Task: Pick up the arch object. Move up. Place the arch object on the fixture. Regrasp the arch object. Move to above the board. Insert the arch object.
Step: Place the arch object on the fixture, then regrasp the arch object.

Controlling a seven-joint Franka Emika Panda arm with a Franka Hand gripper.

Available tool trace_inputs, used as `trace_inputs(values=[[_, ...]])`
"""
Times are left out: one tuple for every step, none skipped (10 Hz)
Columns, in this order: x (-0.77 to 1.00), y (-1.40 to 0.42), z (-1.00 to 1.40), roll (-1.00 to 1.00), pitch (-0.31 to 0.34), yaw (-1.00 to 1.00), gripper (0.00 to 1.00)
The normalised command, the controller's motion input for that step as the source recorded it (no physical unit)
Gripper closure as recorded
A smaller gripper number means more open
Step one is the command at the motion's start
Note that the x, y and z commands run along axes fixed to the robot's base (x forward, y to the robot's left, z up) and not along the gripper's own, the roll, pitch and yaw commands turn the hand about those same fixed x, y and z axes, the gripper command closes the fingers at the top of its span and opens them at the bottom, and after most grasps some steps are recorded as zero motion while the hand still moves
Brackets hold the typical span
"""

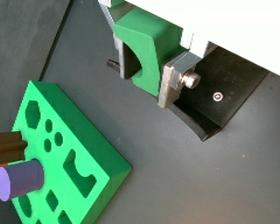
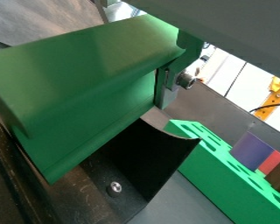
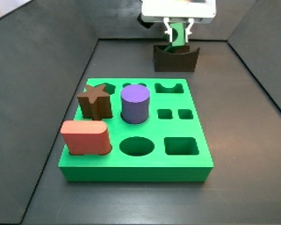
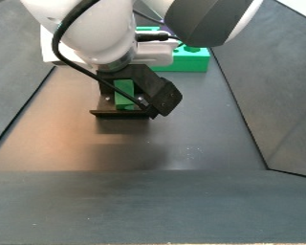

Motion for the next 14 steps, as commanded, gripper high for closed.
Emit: trace_inputs(values=[[0.10,0.22,-0.71,-0.10,-0.035,-0.12,1.00],[0.11,0.22,-0.69,-0.10,-0.040,-0.12,1.00],[0.11,0.24,-0.67,-0.10,-0.047,-0.10,1.00],[0.11,0.23,-0.67,-0.10,-0.046,-0.09,1.00],[0.00,-0.50,-0.17,0.00,0.000,0.00,1.00],[0.00,0.00,0.00,0.00,0.000,0.00,0.00],[0.00,0.00,1.00,-0.02,-0.008,0.08,0.00],[0.00,0.00,1.00,-0.02,-0.009,0.08,0.00],[-0.02,0.00,1.00,0.00,0.007,0.07,0.00],[-0.03,0.00,1.00,0.01,0.028,0.07,0.00],[-0.04,0.01,1.00,0.02,0.050,0.05,0.00],[-0.04,0.01,0.95,0.01,0.071,0.04,0.00],[-0.03,0.01,0.70,0.02,0.097,0.02,0.00],[-0.03,0.02,0.45,0.02,0.108,0.00,0.00]])
